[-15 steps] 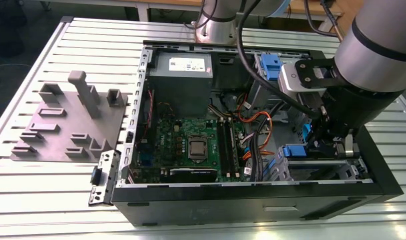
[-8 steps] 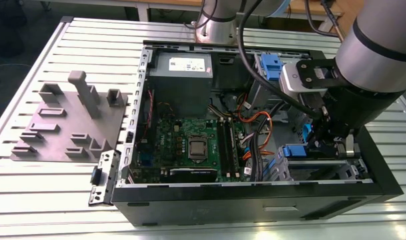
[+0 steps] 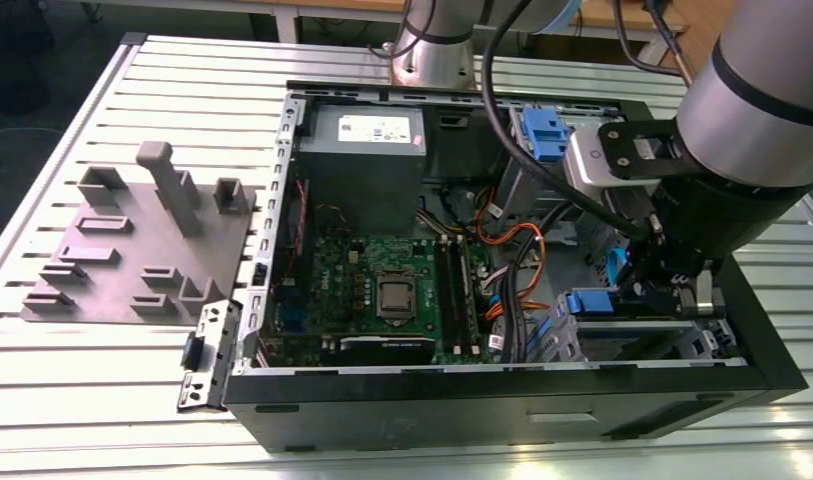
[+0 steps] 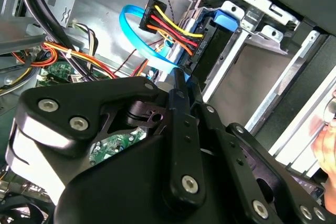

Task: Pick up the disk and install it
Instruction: 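Insert the second disk wire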

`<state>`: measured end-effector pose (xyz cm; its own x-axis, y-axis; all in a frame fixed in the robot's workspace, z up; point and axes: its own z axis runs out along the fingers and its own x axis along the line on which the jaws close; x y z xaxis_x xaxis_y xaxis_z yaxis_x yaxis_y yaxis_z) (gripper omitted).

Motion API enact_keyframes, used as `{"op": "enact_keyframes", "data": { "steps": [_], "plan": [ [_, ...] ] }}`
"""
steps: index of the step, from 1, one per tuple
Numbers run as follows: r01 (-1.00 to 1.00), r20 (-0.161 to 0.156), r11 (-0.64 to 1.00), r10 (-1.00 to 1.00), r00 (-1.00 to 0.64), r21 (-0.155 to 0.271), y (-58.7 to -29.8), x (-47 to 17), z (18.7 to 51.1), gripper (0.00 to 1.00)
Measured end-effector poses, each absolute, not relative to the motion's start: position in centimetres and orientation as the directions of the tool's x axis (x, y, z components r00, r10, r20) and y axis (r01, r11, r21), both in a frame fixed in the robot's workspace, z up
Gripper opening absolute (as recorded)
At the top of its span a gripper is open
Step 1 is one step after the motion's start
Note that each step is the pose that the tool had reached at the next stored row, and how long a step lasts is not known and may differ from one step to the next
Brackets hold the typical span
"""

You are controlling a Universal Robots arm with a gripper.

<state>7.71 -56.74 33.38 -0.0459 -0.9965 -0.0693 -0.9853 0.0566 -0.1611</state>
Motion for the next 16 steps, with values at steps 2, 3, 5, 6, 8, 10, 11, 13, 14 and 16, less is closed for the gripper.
{"op": "enact_keyframes", "data": {
  "steps": [2,3,5,6,8,10,11,13,14,16],
  "plan": [
    [-0.985,-0.069,0.057,-0.997,-0.046,-0.161,-56.78,7.74,33.34,0.16],
    [-0.985,-0.069,0.057,-0.997,-0.046,-0.161,-56.79,7.75,33.33,0.16],
    [-0.985,-0.069,0.057,-0.997,-0.046,-0.161,-56.8,7.79,33.32,0.16],
    [-0.985,-0.069,0.057,-0.997,-0.046,-0.161,-56.81,7.84,33.32,0.16],
    [-0.985,-0.069,0.057,-0.997,-0.046,-0.161,-56.83,7.88,33.31,0.16],
    [-0.985,-0.069,0.057,-0.997,-0.046,-0.161,-56.87,7.92,33.29,0.16],
    [-0.985,-0.069,0.057,-0.997,-0.046,-0.161,-56.89,7.92,33.28,0.16],
    [-0.985,-0.069,0.057,-0.997,-0.046,-0.161,-56.91,7.94,33.25,0.16],
    [-0.985,-0.069,0.057,-0.997,-0.046,-0.161,-56.92,7.94,33.24,0.16],
    [-0.985,-0.069,0.057,-0.997,-0.046,-0.161,-56.92,7.95,33.22,0.16]
  ]
}}
